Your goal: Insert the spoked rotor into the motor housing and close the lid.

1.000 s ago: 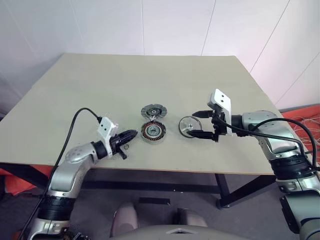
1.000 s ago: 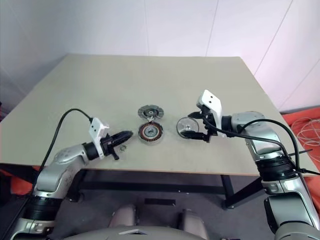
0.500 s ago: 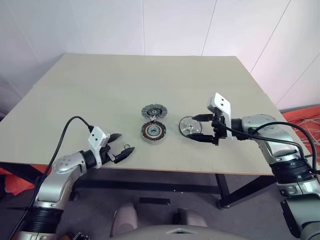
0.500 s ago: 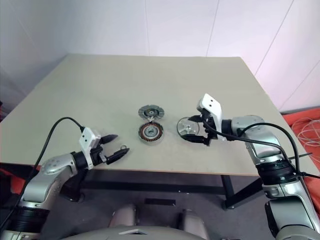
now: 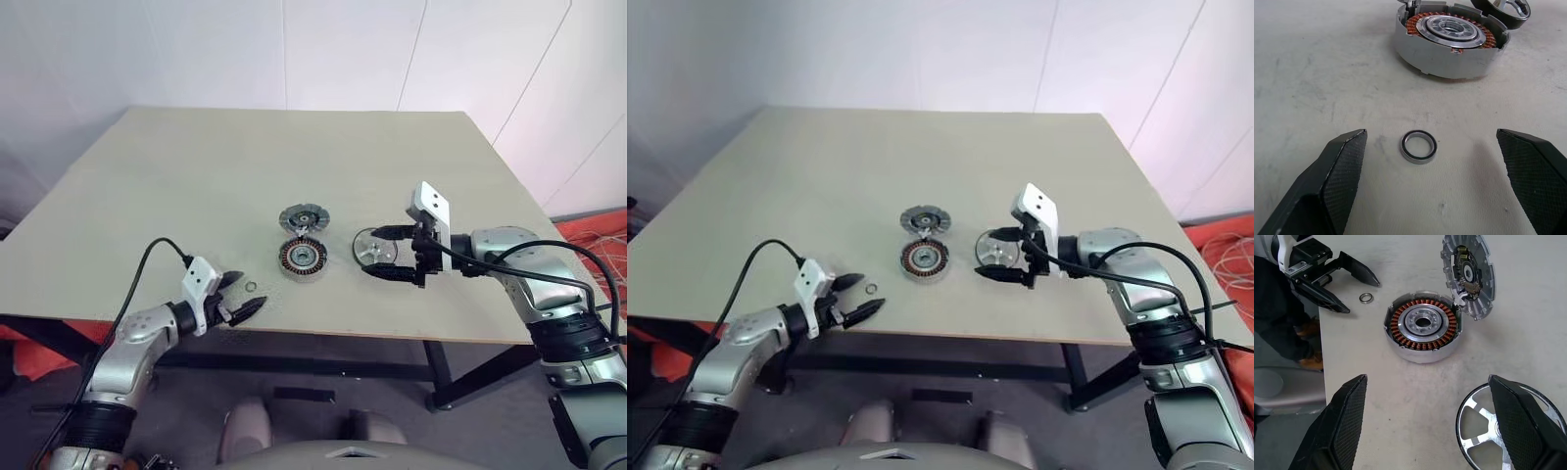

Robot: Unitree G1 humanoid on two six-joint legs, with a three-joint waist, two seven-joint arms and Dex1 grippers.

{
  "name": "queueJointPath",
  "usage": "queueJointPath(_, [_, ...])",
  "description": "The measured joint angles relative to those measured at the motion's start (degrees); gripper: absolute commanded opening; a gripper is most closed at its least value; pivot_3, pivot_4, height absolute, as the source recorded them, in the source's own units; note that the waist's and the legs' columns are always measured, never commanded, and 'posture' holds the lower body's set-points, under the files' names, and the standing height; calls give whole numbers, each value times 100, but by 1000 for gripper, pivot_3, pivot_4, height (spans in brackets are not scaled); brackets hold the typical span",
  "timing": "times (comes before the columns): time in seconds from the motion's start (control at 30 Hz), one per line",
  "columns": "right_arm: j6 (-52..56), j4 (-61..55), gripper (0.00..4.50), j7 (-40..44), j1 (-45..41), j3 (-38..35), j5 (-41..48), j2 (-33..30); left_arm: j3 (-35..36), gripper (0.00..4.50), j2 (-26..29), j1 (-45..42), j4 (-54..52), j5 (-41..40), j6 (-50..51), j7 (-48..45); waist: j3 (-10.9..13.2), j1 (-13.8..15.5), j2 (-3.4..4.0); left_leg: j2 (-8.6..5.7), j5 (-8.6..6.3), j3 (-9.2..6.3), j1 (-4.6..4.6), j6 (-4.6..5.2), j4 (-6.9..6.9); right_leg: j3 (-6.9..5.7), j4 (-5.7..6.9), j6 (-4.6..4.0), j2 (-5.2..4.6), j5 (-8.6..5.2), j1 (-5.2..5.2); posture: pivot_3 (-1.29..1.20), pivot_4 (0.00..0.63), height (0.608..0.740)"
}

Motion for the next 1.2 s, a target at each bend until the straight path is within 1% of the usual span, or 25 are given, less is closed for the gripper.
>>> queueJointPath(0.23, [-59,1,4500,-19,-4,4,-13,0,-137,4494,-11,-247,68,141,206,118,0,55,1,1,0,-3,33,-1,0,0,0,7,-1,-1,31,0,0,740])
queueJointPath(0.5, [-79,6,4500,-55,-8,4,-20,0,-213,4494,152,-273,-318,183,769,180,-1,55,1,1,0,-9,40,0,-3,0,-2,6,-2,-1,35,0,0,740])
queueJointPath(0.6, [-83,9,4500,-57,-13,4,-23,0,-219,3865,163,-273,-409,181,876,181,-1,55,1,0,-1,-9,32,1,-5,0,-10,5,-2,-1,32,0,0,740])
queueJointPath(0.9, [-116,62,4500,-52,-72,4,-27,-4,-227,950,181,-146,-753,113,1122,183,0,54,1,1,-2,-7,31,4,-5,0,-13,6,-2,-2,30,0,0,740])
queueJointPath(0.93, [-119,69,4500,-52,-73,4,-27,-5,-228,550,190,-117,-778,114,1122,185,0,53,1,1,-3,-7,31,4,-5,0,-12,6,-2,-2,30,0,0,740])
queueJointPath(1.0, [-121,98,4500,-52,-78,4,-28,-5,-227,32,215,-71,-813,114,1122,193,0,53,1,0,-2,-7,31,4,-6,0,-13,7,-2,-2,30,0,0,740])
queueJointPath(1.2, [-151,154,4500,-52,-109,4,-36,-5,-204,32,252,-51,-822,113,1114,226,0,53,1,0,-3,-7,31,4,-6,0,-13,6,-2,-2,30,0,0,740])
